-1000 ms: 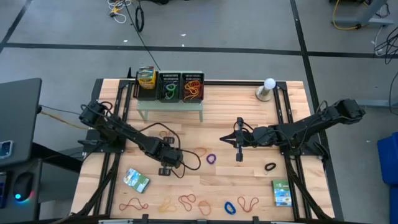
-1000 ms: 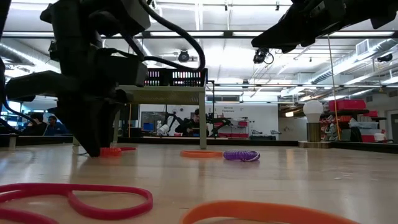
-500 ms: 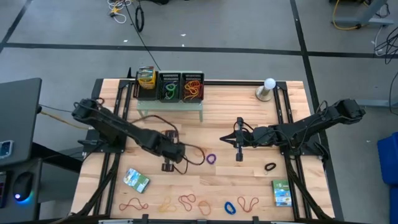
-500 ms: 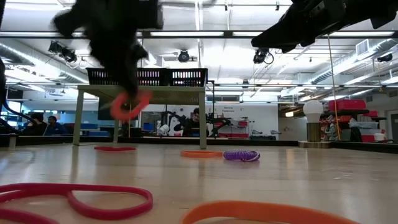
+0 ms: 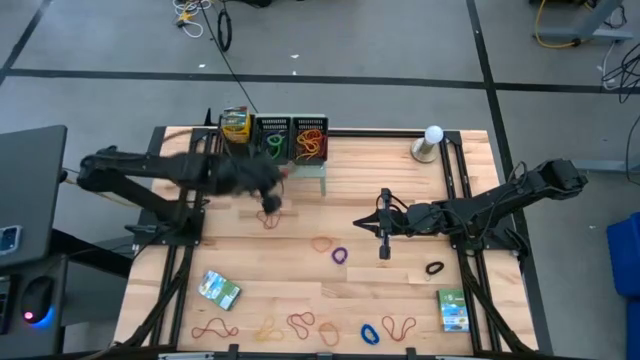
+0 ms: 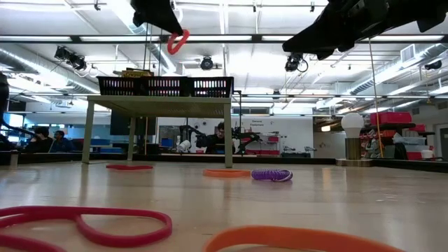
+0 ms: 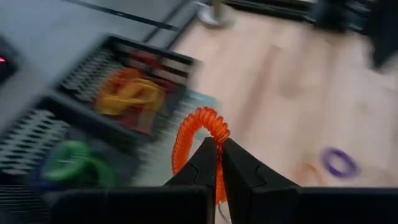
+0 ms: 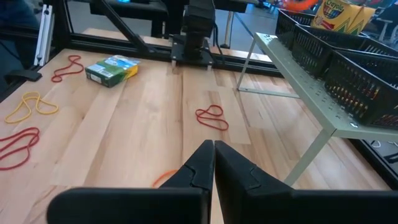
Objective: Pick & Place Office Desk Supplies
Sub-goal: Put the orange spring keychain into the middle black bin on the shelf, then put the red rubber band into the right black bin on the shelf
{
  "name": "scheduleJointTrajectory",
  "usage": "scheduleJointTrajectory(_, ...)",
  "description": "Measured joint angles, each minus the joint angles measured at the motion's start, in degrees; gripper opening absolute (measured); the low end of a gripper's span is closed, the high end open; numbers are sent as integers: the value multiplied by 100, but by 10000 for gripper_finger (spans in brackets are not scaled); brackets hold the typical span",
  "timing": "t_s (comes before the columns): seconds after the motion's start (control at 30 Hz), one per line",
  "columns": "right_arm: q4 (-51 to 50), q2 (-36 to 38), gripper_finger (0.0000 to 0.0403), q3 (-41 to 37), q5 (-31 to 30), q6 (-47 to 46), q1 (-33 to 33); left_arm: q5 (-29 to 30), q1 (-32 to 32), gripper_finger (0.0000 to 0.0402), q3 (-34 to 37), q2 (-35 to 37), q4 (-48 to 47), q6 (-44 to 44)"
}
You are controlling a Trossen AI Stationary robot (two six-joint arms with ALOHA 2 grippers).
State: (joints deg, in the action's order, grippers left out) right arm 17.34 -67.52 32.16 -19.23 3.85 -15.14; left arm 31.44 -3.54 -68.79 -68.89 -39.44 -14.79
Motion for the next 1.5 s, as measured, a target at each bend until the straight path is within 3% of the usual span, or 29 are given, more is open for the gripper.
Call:
scheduleJointTrajectory(0.2, 0, 1, 23, 0, -2, -2, -2, -523, 1577, 13, -71, -86, 104, 971)
scheduleJointTrajectory(0.43, 0, 0, 23, 0, -4, -4, -1, -1404, 2962, 34, -71, -493, 92, 1282)
scheduleJointTrajectory(0.57, 0, -1, 23, 0, -4, -4, 0, -1603, 3225, 72, -70, -654, -47, 1322)
scheduleJointTrajectory(0.87, -2, 1, 23, 0, -6, -19, 0, -1608, 3159, 144, -71, -430, -184, 1452)
scheduleJointTrajectory(1.0, -2, -1, 23, 0, -7, -50, -2, -1665, 2829, 132, -59, -257, -430, 1269)
scheduleJointTrajectory(1.13, 0, 1, 23, 0, -10, -58, -2, -1623, 1841, 87, 297, -65, 20, 1471)
scheduleJointTrajectory(1.33, -2, -1, 23, 0, -10, -99, 0, -2087, 355, 15, 1629, 7, 2310, 1542)
scheduleJointTrajectory(1.5, 45, 0, 23, 0, -12, -301, 0, -2118, -621, 9, 3073, -167, 5063, 1124)
